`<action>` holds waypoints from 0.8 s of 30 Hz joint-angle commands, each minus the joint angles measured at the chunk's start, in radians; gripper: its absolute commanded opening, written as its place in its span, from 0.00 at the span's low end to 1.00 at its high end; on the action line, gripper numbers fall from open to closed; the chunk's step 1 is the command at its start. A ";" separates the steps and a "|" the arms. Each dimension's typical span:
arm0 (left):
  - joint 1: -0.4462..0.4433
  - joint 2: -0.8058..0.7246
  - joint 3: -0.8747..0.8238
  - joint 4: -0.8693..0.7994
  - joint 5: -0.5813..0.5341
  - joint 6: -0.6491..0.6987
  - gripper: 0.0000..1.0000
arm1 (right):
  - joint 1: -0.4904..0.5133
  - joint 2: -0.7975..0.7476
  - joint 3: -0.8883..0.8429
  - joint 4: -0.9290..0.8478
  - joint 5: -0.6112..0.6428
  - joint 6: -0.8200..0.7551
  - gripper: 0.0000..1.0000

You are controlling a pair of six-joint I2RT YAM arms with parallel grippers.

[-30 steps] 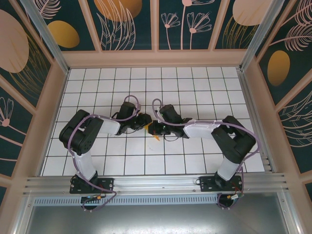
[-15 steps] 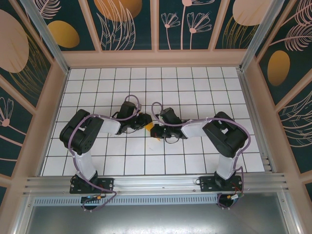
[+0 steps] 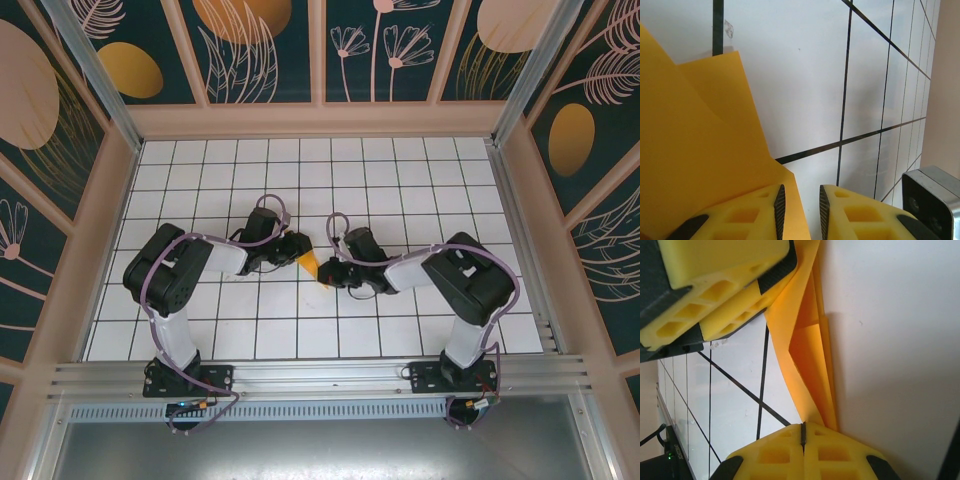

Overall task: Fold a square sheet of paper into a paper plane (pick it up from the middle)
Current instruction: Fold the wing for the fifth time at the center of the table.

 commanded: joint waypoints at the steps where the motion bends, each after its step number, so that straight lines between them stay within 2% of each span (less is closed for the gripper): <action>1: 0.020 0.102 -0.027 -0.141 -0.131 0.047 0.27 | -0.007 -0.018 -0.078 -0.107 -0.004 0.008 0.05; 13: 0.022 0.112 -0.024 -0.149 -0.129 0.050 0.27 | 0.011 -0.079 -0.037 -0.369 0.138 -0.106 0.04; 20: 0.021 0.115 -0.021 -0.153 -0.124 0.051 0.28 | 0.032 -0.221 0.055 -0.360 0.094 -0.128 0.05; 24: 0.021 0.119 -0.019 -0.150 -0.117 0.045 0.28 | 0.060 -0.178 0.114 -0.321 0.034 -0.136 0.06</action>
